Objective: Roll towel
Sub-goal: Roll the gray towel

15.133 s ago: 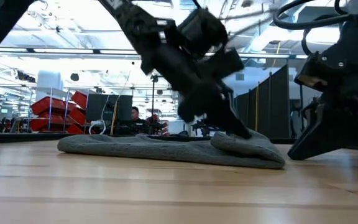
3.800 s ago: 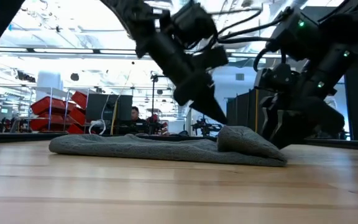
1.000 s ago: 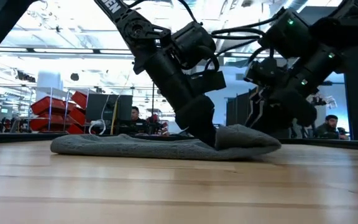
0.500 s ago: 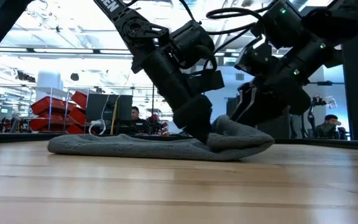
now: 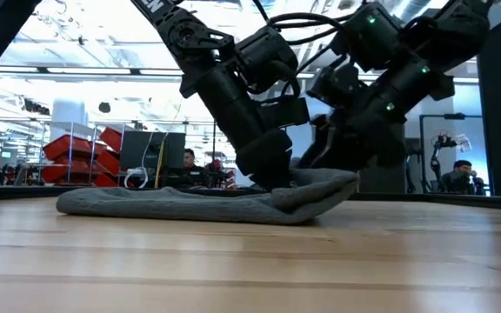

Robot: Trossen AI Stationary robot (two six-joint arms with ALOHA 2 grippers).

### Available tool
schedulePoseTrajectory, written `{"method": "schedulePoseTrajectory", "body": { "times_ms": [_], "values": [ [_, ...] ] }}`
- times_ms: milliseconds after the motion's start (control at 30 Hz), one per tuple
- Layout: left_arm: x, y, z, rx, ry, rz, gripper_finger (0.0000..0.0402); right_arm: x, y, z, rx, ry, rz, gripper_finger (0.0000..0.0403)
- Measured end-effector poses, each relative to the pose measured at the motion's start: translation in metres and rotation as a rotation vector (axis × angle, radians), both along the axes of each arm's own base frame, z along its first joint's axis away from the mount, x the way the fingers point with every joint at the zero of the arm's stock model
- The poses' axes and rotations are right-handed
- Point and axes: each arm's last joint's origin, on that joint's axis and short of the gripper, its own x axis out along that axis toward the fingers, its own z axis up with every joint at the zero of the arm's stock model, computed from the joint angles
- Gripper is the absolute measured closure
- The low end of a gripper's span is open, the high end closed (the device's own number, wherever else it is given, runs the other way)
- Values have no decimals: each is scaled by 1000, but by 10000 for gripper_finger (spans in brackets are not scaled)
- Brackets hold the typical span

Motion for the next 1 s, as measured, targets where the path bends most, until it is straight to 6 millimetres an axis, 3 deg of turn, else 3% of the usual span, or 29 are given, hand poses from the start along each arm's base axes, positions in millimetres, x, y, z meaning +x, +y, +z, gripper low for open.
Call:
{"method": "schedulePoseTrajectory", "body": {
  "times_ms": [233, 400, 567, 700, 1000],
  "values": [
    [0, 0, 1, -2, 1, 3, 121, -7, -1, 13, 28, 27, -32, 210],
    [0, 0, 1, -3, 3, 3, 121, -23, -2, 18, 75, 122, -94, 210],
    [0, 0, 1, -4, 5, 4, 121, -40, 0, 3, 126, 236, -169, 210],
    [0, 0, 1, -4, 5, 4, 121, -50, 0, -11, 162, 222, -202, 210],
    [-1, 0, 1, -11, 8, 14, 121, -33, -4, -38, 145, 74, -162, 210]
  ]
}}
